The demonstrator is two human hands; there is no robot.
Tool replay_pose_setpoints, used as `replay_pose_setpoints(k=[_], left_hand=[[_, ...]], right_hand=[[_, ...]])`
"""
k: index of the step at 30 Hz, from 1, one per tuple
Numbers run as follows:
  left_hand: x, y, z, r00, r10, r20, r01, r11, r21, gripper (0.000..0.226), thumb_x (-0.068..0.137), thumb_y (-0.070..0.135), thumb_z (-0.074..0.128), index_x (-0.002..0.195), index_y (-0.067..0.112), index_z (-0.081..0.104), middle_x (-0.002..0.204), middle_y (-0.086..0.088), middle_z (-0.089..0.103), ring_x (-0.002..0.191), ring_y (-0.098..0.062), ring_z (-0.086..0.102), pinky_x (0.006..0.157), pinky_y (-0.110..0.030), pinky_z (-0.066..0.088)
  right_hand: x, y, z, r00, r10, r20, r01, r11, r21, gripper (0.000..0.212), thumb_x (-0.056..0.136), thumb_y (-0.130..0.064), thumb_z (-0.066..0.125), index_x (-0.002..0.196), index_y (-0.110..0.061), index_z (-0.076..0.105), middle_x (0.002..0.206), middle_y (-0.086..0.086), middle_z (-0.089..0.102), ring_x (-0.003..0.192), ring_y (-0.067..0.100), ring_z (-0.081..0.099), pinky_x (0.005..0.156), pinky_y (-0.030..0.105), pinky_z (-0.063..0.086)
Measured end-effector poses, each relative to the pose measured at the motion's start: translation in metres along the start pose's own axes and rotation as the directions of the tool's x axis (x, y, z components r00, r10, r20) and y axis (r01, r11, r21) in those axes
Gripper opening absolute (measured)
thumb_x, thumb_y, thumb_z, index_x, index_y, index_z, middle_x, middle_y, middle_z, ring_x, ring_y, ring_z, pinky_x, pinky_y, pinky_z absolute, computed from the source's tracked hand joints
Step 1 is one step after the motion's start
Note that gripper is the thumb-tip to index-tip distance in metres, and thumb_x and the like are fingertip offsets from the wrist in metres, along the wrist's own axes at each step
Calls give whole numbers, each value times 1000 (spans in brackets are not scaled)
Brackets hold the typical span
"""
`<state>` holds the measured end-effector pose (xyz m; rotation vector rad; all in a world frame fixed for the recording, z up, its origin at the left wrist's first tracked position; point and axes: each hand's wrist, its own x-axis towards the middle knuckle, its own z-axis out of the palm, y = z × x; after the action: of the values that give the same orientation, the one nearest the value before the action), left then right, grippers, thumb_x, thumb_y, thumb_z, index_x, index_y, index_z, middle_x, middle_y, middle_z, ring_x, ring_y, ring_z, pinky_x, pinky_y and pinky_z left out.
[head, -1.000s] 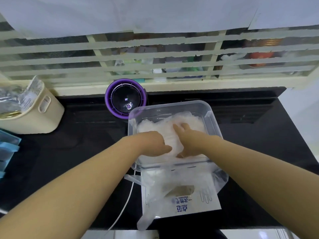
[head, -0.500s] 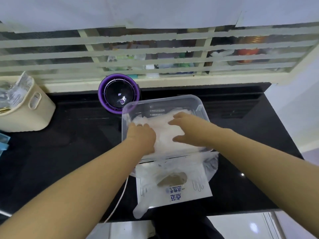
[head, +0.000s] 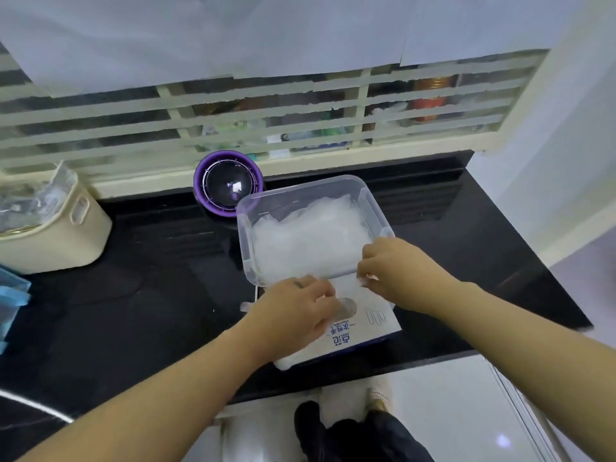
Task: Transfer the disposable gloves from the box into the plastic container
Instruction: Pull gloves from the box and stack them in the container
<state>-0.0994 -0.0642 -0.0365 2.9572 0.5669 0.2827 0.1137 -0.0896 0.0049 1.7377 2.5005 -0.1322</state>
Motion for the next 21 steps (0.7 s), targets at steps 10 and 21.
replay_pose_setpoints(k=[10, 21], left_hand=[[-9, 8, 18, 839, -234, 491, 143, 966, 215, 48, 101, 35, 30, 148, 25, 28, 139, -1, 47, 127, -24, 37, 103, -37, 32], [14, 6, -67, 605, -590, 534, 309, -444, -841, 75, 65, 62, 59, 126, 19, 53, 122, -3, 64, 108, -22, 64, 95, -41, 51]], right_hand=[[-5, 9, -55, 808, 589, -33, -239, 377, 895, 15, 84, -9, 52, 70, -11, 57, 63, -9, 66, 60, 5, 62, 59, 19, 52], [14, -44, -28, 759, 510, 405, -74, -550, 832, 17, 97, -18, 50, 109, -9, 59, 99, 9, 68, 87, 25, 69, 70, 31, 56]])
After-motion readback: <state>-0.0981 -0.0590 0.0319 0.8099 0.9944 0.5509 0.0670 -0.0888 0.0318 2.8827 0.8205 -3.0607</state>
